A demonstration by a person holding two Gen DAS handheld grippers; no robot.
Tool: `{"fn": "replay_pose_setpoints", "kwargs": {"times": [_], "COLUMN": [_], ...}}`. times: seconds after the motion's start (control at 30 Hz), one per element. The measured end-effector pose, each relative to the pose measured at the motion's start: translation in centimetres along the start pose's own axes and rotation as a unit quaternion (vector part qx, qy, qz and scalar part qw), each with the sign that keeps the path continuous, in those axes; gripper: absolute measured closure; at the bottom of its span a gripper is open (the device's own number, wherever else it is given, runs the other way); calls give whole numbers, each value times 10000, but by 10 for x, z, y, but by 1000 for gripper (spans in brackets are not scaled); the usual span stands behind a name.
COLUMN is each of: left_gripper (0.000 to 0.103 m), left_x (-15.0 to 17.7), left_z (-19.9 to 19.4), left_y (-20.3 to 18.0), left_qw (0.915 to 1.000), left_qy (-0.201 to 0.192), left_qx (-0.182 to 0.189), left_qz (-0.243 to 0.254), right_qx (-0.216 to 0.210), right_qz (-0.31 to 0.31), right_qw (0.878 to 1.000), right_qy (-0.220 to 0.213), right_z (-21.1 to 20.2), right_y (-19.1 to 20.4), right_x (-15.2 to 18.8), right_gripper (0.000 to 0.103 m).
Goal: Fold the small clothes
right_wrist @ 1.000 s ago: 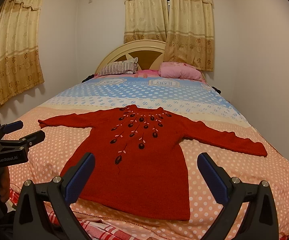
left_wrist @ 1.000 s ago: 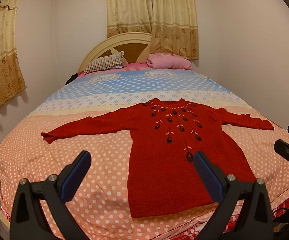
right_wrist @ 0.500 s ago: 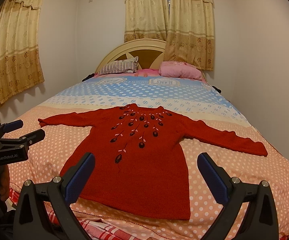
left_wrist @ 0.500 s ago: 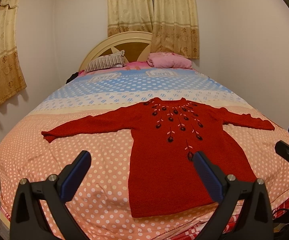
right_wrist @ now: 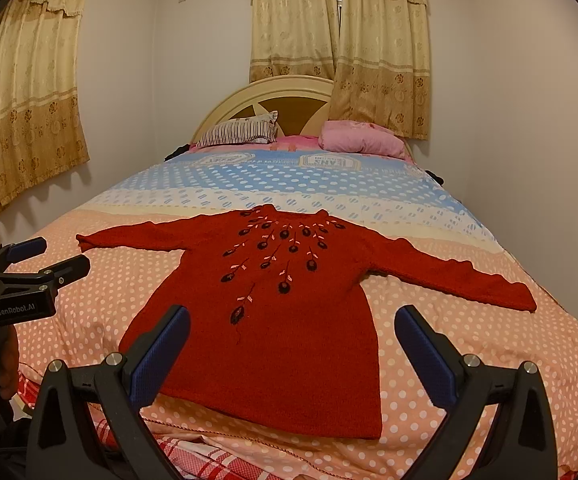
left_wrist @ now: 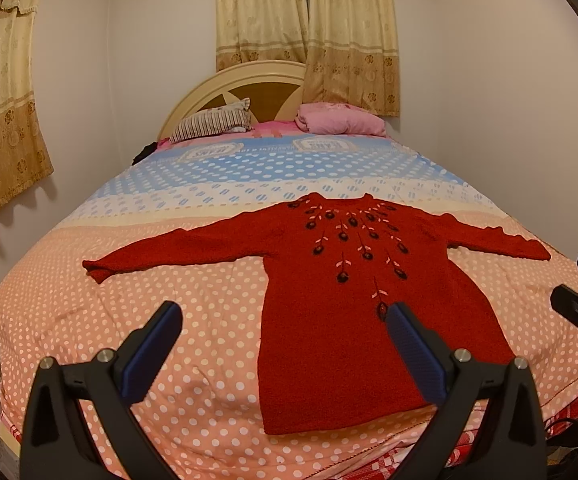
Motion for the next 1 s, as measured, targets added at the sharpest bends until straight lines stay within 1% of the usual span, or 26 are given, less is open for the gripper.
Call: {"fn": "replay_pose_setpoints", "kwargs": {"times": [0.33, 0.5, 0.6, 0.73, 0.87, 0.93, 1.0], "left_gripper": [0, 0, 0, 0, 0, 0, 0], "left_x": [3, 6, 8, 7, 5, 3, 1], "left_z": [11, 25, 43, 68, 96, 107, 118], "left_y": [-2, -7, -9, -13, -24, -29, -34], "left_qw": [9999, 9997, 9993, 9985, 9968, 9963, 9958], "left_qy": [137, 221, 334, 528, 776, 822, 859], "left_qx": [-1, 43, -6, -15, 72, 62, 8], "left_qz": [53, 112, 152, 152, 205, 258, 322], "right_qx": [-27, -9, 29, 252, 506, 644, 696], "right_qz": [27, 228, 444, 904, 1364, 1595, 1825], "right_qw": [9999, 9995, 9984, 9941, 9867, 9816, 9767], "right_qy": [93, 202, 343, 550, 730, 827, 888], "right_z": [6, 16, 28, 47, 64, 71, 77], "right_y": [-5, -26, -51, -97, -148, -172, -194], "right_x": [3, 4, 9, 21, 33, 38, 42], "right_gripper": [1, 1, 1, 1, 1, 1, 1]}}
Point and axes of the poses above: each gripper's, at about its wrist camera, not at the fingertips, and z roughly the way its jaws point, y to its left, x to its underside, the point moved 2 cm from there along z, roughly the way its jaws point, and after that the axes turned 10 degrees about -x, right-handed, at the moved point
